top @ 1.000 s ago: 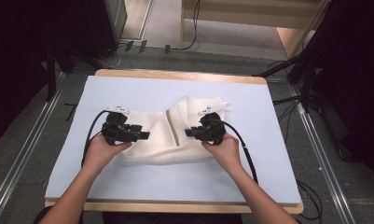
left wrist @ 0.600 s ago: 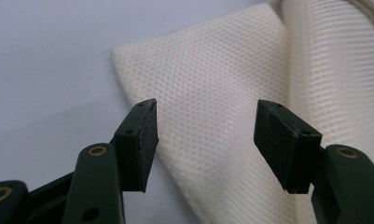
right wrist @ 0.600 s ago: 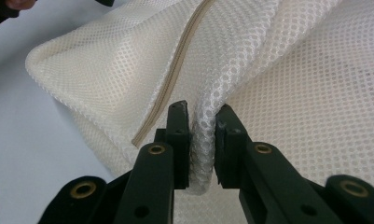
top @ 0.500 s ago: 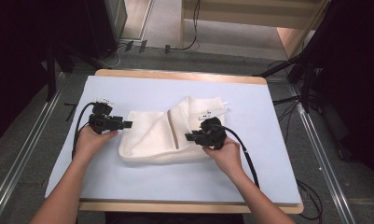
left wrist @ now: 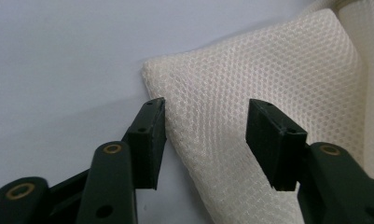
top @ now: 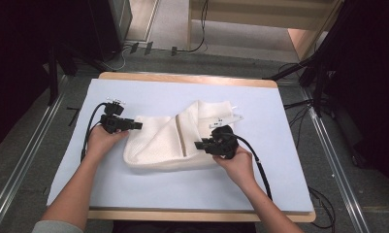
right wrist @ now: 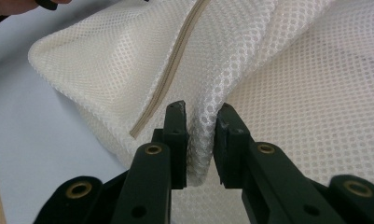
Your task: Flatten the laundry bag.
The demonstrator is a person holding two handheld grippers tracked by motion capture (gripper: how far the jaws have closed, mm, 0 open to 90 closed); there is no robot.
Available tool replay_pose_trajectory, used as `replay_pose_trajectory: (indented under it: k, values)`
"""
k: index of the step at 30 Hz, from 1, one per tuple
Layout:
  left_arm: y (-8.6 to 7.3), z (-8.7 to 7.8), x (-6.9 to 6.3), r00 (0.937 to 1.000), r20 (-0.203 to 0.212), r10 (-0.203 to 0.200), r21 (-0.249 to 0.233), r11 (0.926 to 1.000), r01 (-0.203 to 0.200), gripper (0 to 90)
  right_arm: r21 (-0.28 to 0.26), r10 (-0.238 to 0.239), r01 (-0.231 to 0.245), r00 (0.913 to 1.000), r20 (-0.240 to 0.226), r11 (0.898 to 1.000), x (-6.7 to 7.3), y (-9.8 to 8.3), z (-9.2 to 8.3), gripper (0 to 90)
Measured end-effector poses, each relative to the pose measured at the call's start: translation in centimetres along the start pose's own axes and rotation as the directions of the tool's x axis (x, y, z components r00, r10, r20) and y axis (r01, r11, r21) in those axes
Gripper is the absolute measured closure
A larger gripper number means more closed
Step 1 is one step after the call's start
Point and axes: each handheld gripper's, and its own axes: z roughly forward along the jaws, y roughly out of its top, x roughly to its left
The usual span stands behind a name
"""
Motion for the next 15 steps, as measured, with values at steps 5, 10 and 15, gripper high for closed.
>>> replay_pose_trajectory:
  k: [5, 10, 15]
  values:
    - [0.4, 0.8, -1.0, 0.9989, 0.047, -0.008, 0.046, 0.9989, 0.006, 71.7, 0.002, -0.001, 0.001, 1.0, 0.006, 1.0, 0.1, -0.1, -0.1, 77.8]
    - [0.6, 0.7, -1.2, 0.9991, 0.043, -0.006, 0.048, 0.9988, 0.004, 83.5, 0.001, 0.001, -0.001, 1.0, 0.005, 1.0, -0.1, -0.1, -0.1, 78.1]
    - [0.6, -1.6, 0.3, 0.9974, 0.014, -0.07, -0.067, 0.9952, 0.071, 85.3, -0.024, -0.006, 0.006, 0.9999, 0.01, 1.0, -0.2, 0.2, -0.9, 79.2]
